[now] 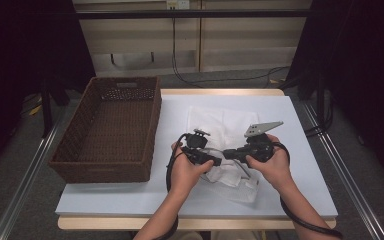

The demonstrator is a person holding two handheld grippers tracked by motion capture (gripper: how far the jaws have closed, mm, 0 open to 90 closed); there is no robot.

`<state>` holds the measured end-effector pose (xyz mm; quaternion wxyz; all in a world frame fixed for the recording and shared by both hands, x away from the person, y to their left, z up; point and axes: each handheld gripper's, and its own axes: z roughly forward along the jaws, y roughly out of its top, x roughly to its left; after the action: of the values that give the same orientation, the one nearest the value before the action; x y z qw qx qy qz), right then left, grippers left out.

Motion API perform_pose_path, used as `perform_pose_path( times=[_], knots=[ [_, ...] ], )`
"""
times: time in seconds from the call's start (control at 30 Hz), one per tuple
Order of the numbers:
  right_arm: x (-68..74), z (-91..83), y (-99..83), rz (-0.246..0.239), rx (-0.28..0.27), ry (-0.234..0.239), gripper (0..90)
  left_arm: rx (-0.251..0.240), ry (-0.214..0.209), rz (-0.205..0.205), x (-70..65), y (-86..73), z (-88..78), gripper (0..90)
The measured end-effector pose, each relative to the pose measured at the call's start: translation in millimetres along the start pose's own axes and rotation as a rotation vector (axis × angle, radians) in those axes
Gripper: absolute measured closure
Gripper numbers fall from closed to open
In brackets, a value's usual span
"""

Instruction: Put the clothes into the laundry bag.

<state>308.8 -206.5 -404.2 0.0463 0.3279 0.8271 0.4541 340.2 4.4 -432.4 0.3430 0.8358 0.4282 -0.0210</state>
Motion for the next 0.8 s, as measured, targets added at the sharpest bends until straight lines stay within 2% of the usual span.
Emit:
perform_pose_path(
  times=[0.03, 0.13, 0.17, 0.3, 0.33, 0.37, 0.4, 0.47, 0.53, 0.63, 0.7, 0.73, 0.8],
  knots=[
    [0.1, 0.3, -0.1, -0.002, 0.000, 0.000, 90.0, 0.002, 0.018, 0.002, -0.8, -0.6, -0.9, 31.0],
    [0.3, 0.3, 0.1, -0.001, 0.000, -0.001, 90.0, 0.015, 0.033, 0.006, -1.7, -2.2, -3.9, 24.1],
    [0.1, 0.3, 0.1, -0.001, 0.000, -0.001, 90.0, 0.038, 0.040, 0.013, -1.2, -3.0, -5.0, 21.5],
    [-0.2, 0.7, -0.5, 0.000, 0.000, -0.006, 90.0, 0.045, 0.037, -0.001, -4.2, -7.2, -4.3, 19.2],
    [-0.3, 1.0, -0.8, 0.001, 0.003, -0.002, 90.0, 0.061, 0.044, 0.022, -4.2, -7.9, -4.7, 18.7],
    [-0.1, 1.0, -0.9, 0.000, 0.005, -0.005, 90.0, 0.055, 0.043, 0.008, -6.1, -8.8, -4.2, 18.7],
    [-0.2, 1.1, -1.0, 0.000, 0.005, -0.006, 90.0, 0.076, 0.047, 0.022, -5.4, -9.1, -5.5, 18.7],
    [-0.7, 0.6, -1.2, 0.000, 0.004, -0.007, 90.0, 0.061, 0.055, 0.008, -8.0, -10.4, -5.3, 18.7],
    [-1.0, 0.0, -1.4, 0.000, 0.004, -0.009, 90.0, 0.079, 0.056, 0.029, -8.6, -10.7, -5.6, 18.6],
    [-0.8, 0.2, -1.5, 0.000, 0.003, -0.006, 90.0, 0.089, 0.083, 0.028, -7.6, -12.7, -1.2, 19.4],
    [-0.2, 1.1, -1.7, -0.003, 0.005, -0.006, 90.0, 0.084, 0.080, 0.019, -7.1, -15.1, 3.1, 20.7],
    [0.1, 1.3, -1.7, -0.002, 0.006, -0.006, 90.0, 0.088, 0.068, 0.027, -6.4, -16.2, 5.4, 21.4],
    [0.1, 1.4, -1.7, -0.001, 0.005, -0.006, 90.0, 0.077, 0.063, 0.028, -5.5, -18.1, 9.6, 30.8]
  ],
)
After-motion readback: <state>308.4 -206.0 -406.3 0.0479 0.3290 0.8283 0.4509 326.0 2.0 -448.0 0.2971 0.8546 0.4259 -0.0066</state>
